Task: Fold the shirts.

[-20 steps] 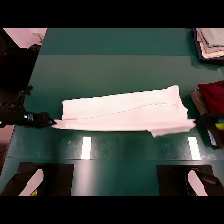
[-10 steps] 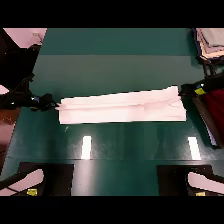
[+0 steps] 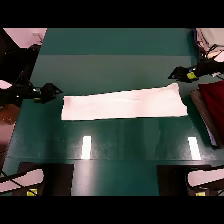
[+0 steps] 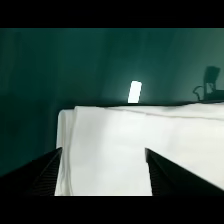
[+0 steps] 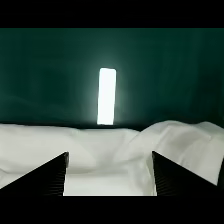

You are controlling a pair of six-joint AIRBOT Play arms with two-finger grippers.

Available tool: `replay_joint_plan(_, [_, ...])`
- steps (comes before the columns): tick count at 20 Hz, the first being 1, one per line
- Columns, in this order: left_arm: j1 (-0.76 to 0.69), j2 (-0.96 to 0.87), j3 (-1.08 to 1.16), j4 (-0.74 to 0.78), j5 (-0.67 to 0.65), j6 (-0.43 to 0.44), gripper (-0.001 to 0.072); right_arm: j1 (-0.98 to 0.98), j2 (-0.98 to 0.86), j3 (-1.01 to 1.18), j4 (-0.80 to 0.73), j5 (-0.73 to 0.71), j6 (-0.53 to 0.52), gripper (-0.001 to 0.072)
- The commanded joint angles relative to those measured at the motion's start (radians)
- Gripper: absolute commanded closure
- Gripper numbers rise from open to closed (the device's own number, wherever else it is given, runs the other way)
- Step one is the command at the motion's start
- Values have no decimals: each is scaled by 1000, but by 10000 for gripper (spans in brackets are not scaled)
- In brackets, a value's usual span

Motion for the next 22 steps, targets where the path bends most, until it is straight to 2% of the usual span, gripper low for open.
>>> replay_joint_plan(1, [0,-2,26,-15,-109,-5,103,-47,-26,48,35,154,-68,119])
replay_joint_plan(2, [0,-2,26,-13,-142,5,300,-74,-26,48,36,223,-78,119])
replay_joint_plan(3, [0,-2,26,-15,-176,26,617,-100,-26,46,36,264,-92,119])
replay_joint_plan(4, [0,-2,26,-17,-197,37,674,-125,-25,37,40,280,-97,119])
replay_joint_plan(11, [0,-2,26,-21,-220,35,675,-195,-26,-157,47,302,-164,90])
replay_joint_plan(15, [0,-2,26,-22,-221,34,675,-183,-26,-223,45,195,-160,90])
replay_joint_plan(18, [-1,-2,26,-23,-221,34,674,-185,-25,-223,42,112,-119,90])
replay_joint_plan(22, [-1,-2,26,-24,-219,34,674,-206,-26,-223,45,63,-109,90])
